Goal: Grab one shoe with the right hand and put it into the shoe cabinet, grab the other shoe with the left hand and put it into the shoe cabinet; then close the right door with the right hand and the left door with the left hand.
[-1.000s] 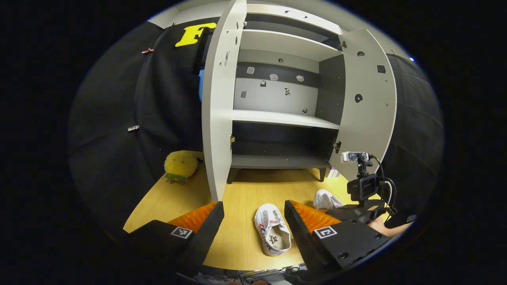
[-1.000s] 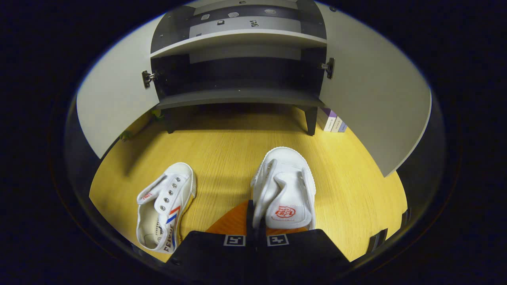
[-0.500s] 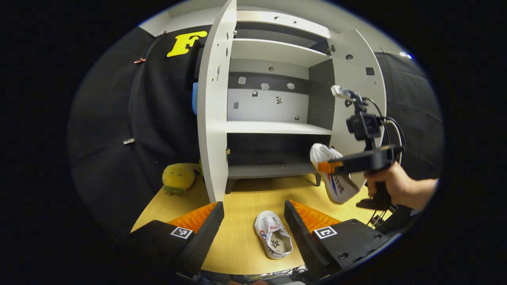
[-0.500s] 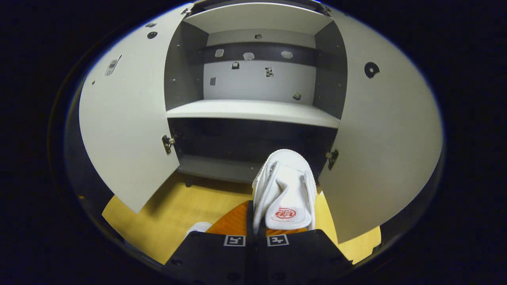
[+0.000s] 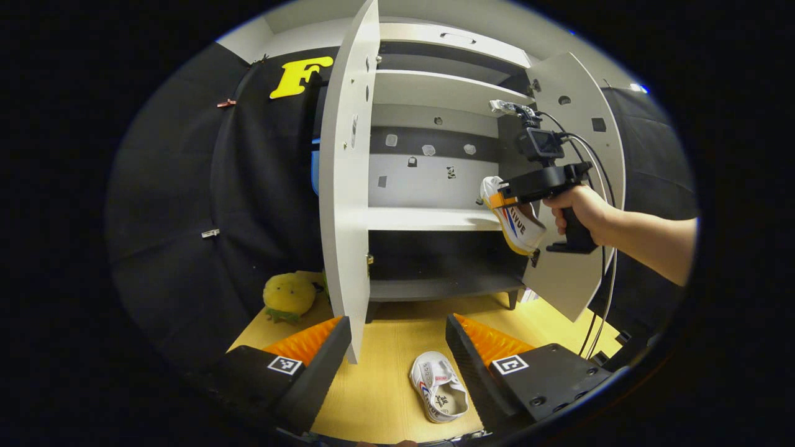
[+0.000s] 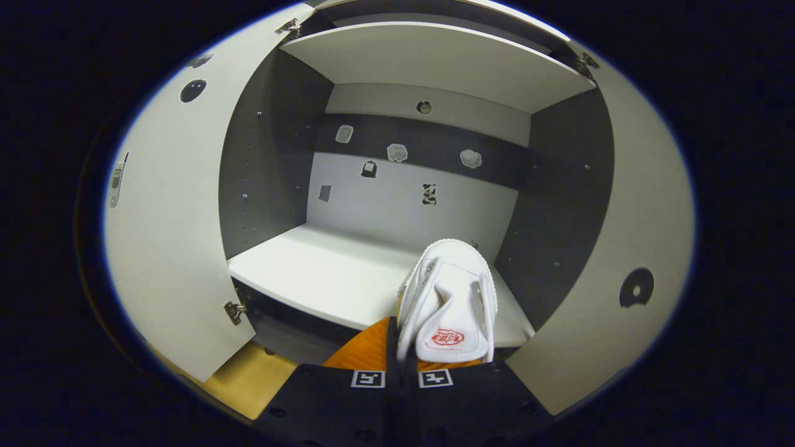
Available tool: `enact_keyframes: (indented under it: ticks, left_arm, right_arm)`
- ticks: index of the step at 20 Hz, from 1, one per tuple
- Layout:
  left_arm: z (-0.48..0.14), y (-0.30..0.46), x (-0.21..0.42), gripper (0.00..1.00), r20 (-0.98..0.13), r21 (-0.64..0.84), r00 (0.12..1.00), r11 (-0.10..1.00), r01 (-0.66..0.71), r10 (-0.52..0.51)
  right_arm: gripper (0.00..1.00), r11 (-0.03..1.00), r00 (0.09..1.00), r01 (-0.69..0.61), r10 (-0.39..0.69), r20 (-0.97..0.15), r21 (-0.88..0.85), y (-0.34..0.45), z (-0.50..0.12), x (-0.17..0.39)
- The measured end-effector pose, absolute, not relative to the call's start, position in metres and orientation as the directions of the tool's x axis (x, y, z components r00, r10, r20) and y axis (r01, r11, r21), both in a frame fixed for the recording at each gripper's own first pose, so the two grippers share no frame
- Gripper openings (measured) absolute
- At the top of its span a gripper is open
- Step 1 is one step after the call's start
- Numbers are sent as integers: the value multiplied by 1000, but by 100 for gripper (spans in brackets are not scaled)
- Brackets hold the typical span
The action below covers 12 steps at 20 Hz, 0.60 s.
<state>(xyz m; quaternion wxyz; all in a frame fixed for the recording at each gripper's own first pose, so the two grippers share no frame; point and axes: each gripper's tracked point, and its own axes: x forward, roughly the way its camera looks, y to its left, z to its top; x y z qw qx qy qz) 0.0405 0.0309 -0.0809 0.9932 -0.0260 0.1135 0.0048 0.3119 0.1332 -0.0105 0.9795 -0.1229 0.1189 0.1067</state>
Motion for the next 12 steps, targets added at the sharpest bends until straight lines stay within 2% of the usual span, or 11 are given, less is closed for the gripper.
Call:
enact_keyframes:
  ticks: [3,12]
  left_arm:
    - [-78,39,54,95,-225,-31,973,997,-70,61]
    - [-76,50,67,95,-250,6,945,976,-219,213]
  right_arm:
    - [5,935,950,-248,184,-253,-253,137,4,364]
    - [5,915,906,-290,167,-388,-282,128,-24,482]
